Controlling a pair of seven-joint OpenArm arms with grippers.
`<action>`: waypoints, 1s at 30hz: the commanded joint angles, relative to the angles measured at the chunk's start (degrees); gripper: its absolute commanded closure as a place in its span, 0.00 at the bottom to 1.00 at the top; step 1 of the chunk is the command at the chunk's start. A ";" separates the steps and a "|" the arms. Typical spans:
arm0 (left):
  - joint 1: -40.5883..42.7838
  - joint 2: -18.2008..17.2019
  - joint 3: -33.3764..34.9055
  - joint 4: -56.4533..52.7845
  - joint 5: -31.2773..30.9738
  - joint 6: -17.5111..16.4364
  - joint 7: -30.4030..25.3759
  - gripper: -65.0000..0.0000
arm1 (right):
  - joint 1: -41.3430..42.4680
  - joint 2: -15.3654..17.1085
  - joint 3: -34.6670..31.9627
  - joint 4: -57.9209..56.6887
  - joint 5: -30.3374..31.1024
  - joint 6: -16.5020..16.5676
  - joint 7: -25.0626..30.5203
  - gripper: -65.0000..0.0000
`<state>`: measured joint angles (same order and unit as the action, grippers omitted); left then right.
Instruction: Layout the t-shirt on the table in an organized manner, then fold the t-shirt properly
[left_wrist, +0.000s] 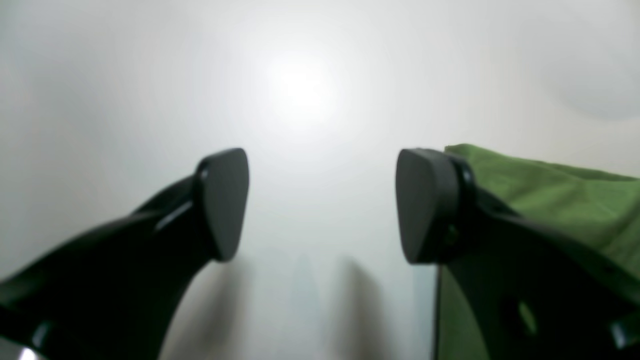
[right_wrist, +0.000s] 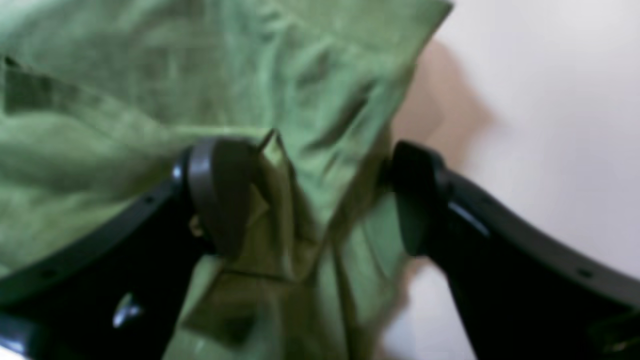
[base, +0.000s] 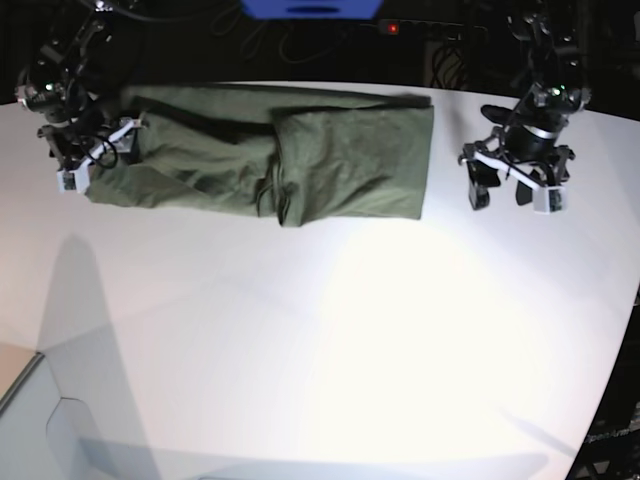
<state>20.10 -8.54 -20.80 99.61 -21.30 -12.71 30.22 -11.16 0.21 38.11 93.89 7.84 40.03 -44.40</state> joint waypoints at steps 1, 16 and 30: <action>-0.27 -0.39 -0.17 0.91 -0.63 -0.26 -1.25 0.31 | 0.30 0.63 0.18 0.49 0.21 -0.03 0.58 0.32; 0.08 -0.39 -0.35 1.35 -0.63 -0.26 -1.25 0.31 | -0.05 1.86 -0.26 -5.67 0.12 -0.03 1.90 0.32; -0.19 -0.39 -3.07 1.35 -0.63 -0.26 -1.25 0.31 | -0.49 1.24 -7.29 -5.84 0.12 -0.03 2.07 0.38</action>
<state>20.14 -8.43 -23.66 99.74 -21.30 -12.86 30.22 -11.14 1.87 31.20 88.51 9.04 39.59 -38.17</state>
